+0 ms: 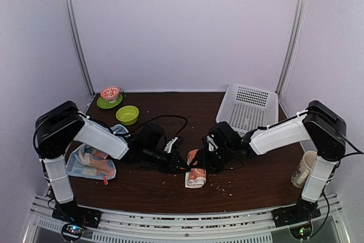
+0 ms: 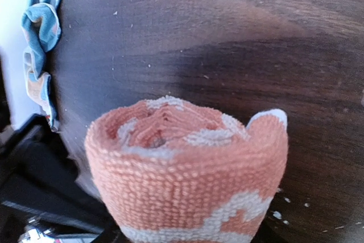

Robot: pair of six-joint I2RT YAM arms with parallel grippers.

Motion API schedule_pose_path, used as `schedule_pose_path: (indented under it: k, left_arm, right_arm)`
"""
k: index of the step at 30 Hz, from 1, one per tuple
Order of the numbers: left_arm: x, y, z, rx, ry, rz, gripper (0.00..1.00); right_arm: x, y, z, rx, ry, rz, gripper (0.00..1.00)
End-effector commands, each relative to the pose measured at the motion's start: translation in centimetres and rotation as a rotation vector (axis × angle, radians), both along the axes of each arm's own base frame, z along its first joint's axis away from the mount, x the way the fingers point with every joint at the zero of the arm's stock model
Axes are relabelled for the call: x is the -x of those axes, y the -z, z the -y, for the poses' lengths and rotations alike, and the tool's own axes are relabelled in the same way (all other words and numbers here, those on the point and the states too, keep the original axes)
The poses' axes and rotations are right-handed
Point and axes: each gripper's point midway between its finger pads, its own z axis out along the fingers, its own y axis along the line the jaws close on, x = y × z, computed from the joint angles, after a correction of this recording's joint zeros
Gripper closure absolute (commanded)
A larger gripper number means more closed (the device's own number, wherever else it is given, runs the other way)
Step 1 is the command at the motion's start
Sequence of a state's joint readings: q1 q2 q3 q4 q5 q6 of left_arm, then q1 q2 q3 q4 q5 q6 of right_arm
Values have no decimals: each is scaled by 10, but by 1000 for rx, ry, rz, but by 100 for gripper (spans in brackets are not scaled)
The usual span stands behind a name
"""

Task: Roll the towels
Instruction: Move the bin to the center of the board.

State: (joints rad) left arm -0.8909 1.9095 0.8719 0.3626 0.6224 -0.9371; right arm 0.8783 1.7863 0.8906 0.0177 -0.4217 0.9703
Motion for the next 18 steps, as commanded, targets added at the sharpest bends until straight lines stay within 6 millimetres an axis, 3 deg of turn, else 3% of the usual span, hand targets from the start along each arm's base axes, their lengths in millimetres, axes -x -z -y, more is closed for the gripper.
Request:
schedule_pose_path:
  k: [1,5,9,14,16,18]
  left_arm:
    - [0,-18,-19,-35,-11,87,100]
    - [0,-21,-43,-115,-60,140,100]
    - [0,-27,-62,-162,-111,182,100]
    - [-4,-37,-81,-215,-161,242,100]
    - [-6,-43,-86,-228,-177,267,100]
    - [-10,-48,-90,-245,-191,291,100]
  right_arm:
    - [19,40,22,233,-37,-57,47]
    - [22,45,20,325,-65,-56,53]
    - [23,48,18,390,-88,-46,66]
    - [25,49,9,430,-121,-33,97]
    - [19,36,7,421,-112,-6,100]
    - [11,10,5,403,-100,47,100]
